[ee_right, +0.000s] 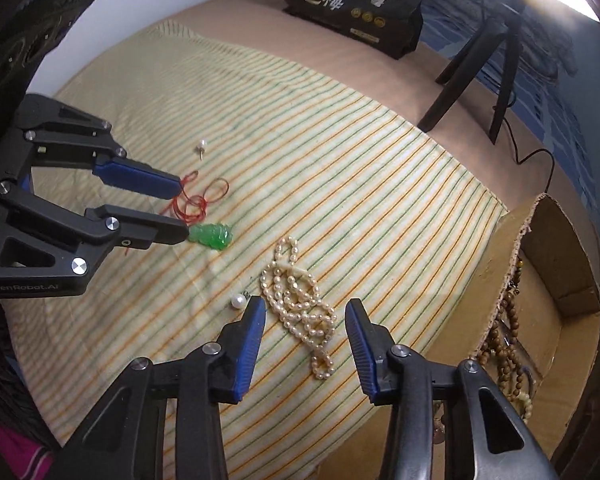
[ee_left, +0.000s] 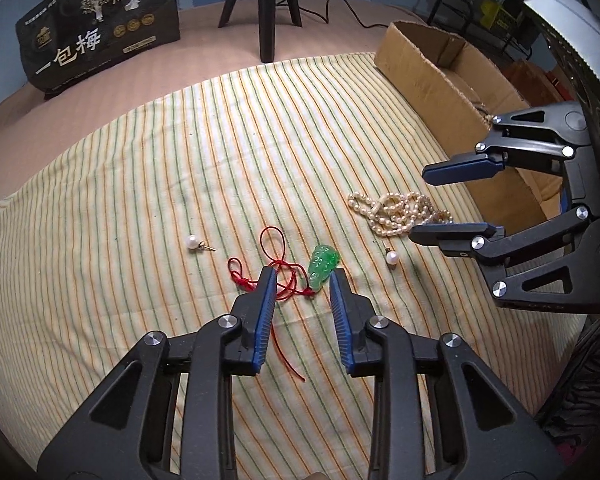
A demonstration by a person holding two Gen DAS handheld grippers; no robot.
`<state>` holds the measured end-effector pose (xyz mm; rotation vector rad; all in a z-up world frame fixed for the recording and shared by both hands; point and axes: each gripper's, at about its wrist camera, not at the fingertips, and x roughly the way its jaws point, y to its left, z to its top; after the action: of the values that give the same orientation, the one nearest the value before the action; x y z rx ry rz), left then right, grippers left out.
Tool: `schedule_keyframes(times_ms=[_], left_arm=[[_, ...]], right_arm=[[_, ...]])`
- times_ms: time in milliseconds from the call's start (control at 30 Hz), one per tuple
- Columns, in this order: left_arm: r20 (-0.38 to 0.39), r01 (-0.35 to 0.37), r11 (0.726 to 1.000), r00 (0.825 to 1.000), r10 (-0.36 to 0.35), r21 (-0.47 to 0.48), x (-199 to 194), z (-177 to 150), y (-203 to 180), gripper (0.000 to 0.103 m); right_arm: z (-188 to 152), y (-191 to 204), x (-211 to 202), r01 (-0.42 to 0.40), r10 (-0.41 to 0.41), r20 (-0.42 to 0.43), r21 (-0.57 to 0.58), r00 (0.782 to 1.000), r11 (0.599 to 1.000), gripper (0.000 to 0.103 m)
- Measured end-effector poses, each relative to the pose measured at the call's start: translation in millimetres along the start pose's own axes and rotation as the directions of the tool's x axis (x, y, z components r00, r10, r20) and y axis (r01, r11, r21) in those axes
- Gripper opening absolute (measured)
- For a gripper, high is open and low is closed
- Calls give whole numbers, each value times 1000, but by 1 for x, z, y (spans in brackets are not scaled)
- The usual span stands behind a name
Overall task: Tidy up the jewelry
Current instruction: 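Close the left tool on the jade pendant while the right tool grasps the pearl necklace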
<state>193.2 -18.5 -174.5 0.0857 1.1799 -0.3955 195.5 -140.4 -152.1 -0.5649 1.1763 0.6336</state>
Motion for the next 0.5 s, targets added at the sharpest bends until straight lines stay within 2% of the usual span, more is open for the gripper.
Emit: schedule_keyframes(times_ms=[500], left_arm=[[-26, -17, 999, 999, 19, 49, 20, 3, -6, 27]], right_arm=[[-2, 4, 16, -14, 13, -40, -25, 999, 1000, 40]])
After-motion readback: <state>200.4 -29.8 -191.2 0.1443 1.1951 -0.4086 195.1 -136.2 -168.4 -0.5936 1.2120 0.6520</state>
